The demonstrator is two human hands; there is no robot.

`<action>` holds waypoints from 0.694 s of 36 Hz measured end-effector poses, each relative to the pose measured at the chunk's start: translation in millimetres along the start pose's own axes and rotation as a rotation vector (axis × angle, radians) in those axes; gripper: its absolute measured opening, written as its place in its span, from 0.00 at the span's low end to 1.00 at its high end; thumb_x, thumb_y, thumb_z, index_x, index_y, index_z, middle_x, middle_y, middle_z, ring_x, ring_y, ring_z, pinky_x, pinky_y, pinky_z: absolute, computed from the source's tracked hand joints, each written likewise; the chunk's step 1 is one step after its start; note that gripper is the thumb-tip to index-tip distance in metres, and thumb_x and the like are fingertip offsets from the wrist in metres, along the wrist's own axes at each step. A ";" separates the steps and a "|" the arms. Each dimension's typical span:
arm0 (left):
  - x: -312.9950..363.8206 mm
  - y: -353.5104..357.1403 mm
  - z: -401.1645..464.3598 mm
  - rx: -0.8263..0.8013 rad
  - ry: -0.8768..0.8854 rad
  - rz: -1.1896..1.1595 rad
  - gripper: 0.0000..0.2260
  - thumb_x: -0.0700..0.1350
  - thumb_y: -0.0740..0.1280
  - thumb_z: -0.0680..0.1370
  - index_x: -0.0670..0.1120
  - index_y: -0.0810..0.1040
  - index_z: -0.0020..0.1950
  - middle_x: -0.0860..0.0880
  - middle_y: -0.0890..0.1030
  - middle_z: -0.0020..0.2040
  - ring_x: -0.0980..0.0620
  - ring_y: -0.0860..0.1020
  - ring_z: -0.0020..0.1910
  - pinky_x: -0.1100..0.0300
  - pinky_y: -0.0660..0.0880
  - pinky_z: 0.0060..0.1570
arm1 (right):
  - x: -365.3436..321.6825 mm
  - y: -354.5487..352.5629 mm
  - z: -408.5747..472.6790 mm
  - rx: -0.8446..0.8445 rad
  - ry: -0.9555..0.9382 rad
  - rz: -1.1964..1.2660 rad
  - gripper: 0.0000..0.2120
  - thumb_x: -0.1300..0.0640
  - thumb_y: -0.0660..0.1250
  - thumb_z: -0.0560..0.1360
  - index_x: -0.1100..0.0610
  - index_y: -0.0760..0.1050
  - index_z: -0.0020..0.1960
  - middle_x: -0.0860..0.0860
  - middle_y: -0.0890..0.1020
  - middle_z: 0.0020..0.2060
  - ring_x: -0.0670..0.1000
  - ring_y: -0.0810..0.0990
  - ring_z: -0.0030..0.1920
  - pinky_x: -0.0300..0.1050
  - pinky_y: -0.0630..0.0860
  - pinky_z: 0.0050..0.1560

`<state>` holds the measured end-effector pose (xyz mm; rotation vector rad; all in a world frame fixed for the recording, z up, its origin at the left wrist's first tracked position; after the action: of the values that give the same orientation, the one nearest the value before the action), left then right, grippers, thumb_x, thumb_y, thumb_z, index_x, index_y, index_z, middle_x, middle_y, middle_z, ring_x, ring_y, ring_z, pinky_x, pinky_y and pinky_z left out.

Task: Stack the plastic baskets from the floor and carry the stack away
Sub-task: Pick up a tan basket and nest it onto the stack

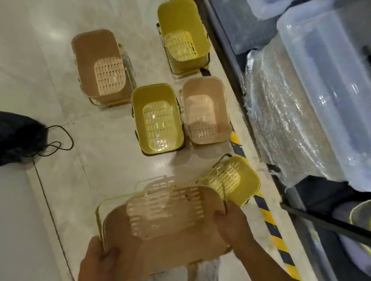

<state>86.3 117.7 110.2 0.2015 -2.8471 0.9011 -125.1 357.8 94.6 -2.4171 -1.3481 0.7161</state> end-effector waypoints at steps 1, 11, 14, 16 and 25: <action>4.1 13.6 -16.3 -0.034 -0.022 -0.042 0.14 0.50 0.70 0.76 0.43 0.73 0.54 0.42 0.80 0.45 0.40 0.77 0.45 0.46 0.74 0.50 | -1.2 -19.7 2.7 0.012 -0.016 -0.045 0.06 0.61 0.62 0.83 0.62 0.73 0.49 0.60 0.78 0.43 0.61 0.77 0.47 0.49 0.66 0.42; 47.3 174.0 -71.6 -0.171 -0.171 -0.340 0.13 0.40 0.73 0.75 0.41 0.74 0.56 0.43 0.79 0.51 0.43 0.76 0.51 0.52 0.72 0.51 | -3.4 -137.4 67.8 0.151 -0.142 -0.365 0.06 0.59 0.67 0.80 0.62 0.79 0.52 0.57 0.81 0.46 0.59 0.79 0.48 0.52 0.73 0.45; 56.9 214.0 -63.7 -0.161 -0.237 -0.403 0.11 0.39 0.72 0.75 0.39 0.72 0.53 0.43 0.77 0.45 0.41 0.75 0.49 0.49 0.72 0.48 | 2.2 -144.9 97.3 0.172 -0.145 -0.373 0.06 0.61 0.68 0.80 0.61 0.80 0.55 0.58 0.83 0.48 0.60 0.81 0.52 0.50 0.75 0.47; 63.4 236.0 -53.9 -0.133 -0.274 -0.428 0.11 0.39 0.71 0.76 0.38 0.71 0.52 0.44 0.74 0.42 0.41 0.74 0.46 0.50 0.69 0.43 | 6.7 -144.5 116.7 0.183 -0.164 -0.386 0.05 0.60 0.67 0.81 0.61 0.78 0.55 0.57 0.81 0.48 0.59 0.80 0.51 0.47 0.70 0.45; 62.7 313.7 11.8 -0.039 -0.296 -0.373 0.11 0.40 0.65 0.78 0.43 0.68 0.59 0.43 0.75 0.44 0.41 0.74 0.44 0.49 0.71 0.45 | 45.3 -110.7 207.0 0.152 -0.185 -0.428 0.11 0.59 0.65 0.84 0.60 0.76 0.65 0.60 0.82 0.56 0.61 0.80 0.58 0.51 0.76 0.58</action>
<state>-30.2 360.0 -63.6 0.8959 -2.9279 0.7905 -297.0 455.3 -39.8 -1.8903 -1.7370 0.8971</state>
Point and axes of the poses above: each hand's wrist, its own z-axis towards the middle knuckle, its own y-axis out of the palm, x = y × z, the point moved 1 cm from there along z, towards the middle knuckle
